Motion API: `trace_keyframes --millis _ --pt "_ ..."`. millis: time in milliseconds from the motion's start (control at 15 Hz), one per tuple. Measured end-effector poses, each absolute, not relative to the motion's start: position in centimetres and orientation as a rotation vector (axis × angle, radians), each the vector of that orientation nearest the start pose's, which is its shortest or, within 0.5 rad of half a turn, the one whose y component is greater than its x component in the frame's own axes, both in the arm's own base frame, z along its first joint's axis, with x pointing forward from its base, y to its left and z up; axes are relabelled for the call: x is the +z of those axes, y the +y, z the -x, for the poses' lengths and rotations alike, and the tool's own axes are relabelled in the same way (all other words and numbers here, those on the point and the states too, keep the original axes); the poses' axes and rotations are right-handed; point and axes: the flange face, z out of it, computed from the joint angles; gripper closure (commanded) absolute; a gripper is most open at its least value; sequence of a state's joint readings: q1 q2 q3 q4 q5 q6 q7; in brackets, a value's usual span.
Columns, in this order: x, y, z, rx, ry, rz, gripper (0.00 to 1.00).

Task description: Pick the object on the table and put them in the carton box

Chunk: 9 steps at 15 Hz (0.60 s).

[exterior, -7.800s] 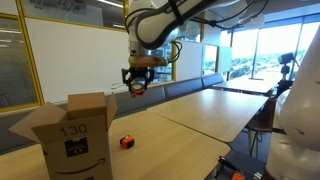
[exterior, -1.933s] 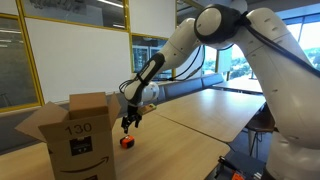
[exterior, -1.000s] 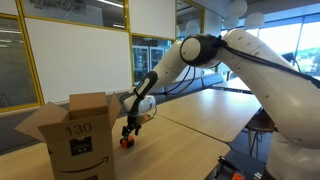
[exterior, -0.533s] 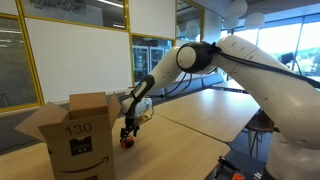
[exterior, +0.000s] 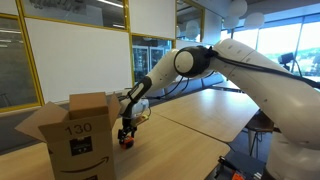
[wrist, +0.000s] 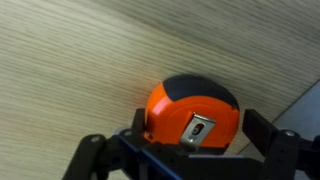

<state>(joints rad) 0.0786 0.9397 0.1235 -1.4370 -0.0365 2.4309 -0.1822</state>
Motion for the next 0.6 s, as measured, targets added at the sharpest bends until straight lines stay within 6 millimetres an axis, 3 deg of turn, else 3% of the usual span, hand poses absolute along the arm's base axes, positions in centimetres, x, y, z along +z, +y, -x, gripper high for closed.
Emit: trace_keyframes --millis 67,133,200,600 --pt "13.37 12.91 -71.29 -0.085 -0.546 3.017 0.08" --pt "13.30 12.92 -71.36 -0.081 -0.546 3.017 0.26" --pt "13.22 12.94 -71.41 -0.077 -0.546 3.017 0.32" --pt "13.26 13.13 -71.75 -0.063 -0.548 3.016 0.35"
